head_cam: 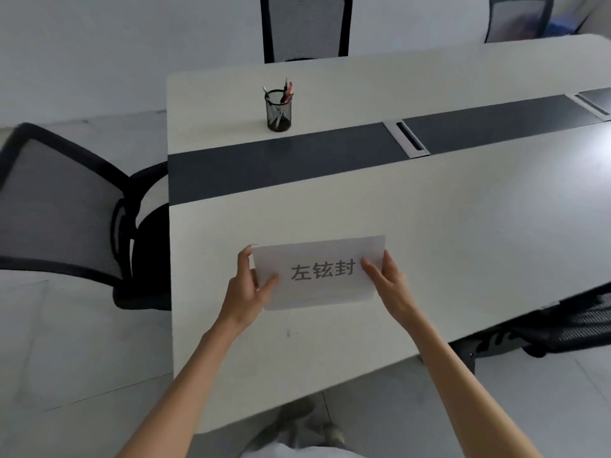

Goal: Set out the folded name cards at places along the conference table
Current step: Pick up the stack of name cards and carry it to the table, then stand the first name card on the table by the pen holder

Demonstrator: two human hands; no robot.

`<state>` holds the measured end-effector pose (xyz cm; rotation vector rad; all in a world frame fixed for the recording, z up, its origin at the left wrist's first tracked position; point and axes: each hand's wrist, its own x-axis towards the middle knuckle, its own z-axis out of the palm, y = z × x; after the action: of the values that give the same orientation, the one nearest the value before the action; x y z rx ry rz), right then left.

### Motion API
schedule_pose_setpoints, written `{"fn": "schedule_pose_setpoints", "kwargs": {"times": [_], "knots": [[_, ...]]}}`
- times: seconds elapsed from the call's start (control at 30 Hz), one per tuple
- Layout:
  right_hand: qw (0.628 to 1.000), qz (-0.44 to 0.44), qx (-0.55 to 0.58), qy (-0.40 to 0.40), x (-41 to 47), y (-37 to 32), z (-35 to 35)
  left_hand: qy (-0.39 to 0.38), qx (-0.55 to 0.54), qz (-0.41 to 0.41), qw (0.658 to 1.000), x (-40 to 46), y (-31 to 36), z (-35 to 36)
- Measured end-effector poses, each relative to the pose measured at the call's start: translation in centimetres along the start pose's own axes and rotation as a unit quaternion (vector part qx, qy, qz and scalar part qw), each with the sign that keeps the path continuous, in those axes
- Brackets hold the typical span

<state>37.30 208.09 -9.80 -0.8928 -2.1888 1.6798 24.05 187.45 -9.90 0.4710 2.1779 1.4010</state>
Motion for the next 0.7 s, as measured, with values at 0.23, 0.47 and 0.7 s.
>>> {"fn": "schedule_pose_setpoints", "kwargs": {"times": [0.23,0.47,0.7], "knots": [[0.998,0.018,-0.064,-0.002,7.0,1.8,-0.3,-0.025,0.036,-0.017,0.999,6.7,0.0,0.9],[0.998,0.05,-0.044,0.014,8.8,4.4,-2.7,-0.067,0.066,-0.023,0.995,9.5,0.5,3.6],[0.996,0.059,-0.054,0.028,7.6,6.6,-5.5,-0.088,0.081,0.001,0.993,9.5,0.8,6.8]]}}
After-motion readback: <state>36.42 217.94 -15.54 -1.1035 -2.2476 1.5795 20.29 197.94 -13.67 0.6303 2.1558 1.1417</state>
